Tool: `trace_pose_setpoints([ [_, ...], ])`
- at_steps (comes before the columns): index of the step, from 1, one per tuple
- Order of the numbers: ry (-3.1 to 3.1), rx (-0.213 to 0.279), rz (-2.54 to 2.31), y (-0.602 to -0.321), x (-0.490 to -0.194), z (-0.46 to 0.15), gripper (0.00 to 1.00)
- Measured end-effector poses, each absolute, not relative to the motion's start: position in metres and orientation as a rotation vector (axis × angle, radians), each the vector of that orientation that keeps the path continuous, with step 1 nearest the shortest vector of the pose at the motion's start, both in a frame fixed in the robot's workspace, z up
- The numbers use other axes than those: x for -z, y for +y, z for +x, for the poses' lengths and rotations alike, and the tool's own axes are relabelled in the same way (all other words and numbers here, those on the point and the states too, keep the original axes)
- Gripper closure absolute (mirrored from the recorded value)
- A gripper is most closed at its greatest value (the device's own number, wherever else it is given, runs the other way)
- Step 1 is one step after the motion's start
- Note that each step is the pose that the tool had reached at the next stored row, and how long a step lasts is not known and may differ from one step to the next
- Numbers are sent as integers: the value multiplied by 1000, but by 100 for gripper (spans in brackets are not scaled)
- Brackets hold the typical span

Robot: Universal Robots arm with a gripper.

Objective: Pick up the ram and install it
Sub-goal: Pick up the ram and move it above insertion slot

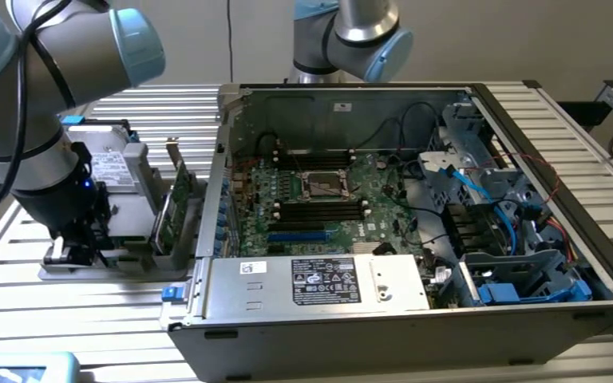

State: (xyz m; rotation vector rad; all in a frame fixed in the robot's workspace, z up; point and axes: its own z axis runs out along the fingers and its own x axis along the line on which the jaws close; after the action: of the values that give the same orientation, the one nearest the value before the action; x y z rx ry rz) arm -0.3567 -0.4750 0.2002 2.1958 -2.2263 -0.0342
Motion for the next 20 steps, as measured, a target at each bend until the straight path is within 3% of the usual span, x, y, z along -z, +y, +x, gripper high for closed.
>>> trace_pose_setpoints([
  [8, -2225, 32, 2195, -476, -196, -357, 65],
  [10, -2225, 31, 2194, -476, -196, -357, 78],
  [13, -2224, 31, 2194, -477, -198, -357, 86],
  [20, -2221, 28, 2191, -479, -224, -357, 86],
])
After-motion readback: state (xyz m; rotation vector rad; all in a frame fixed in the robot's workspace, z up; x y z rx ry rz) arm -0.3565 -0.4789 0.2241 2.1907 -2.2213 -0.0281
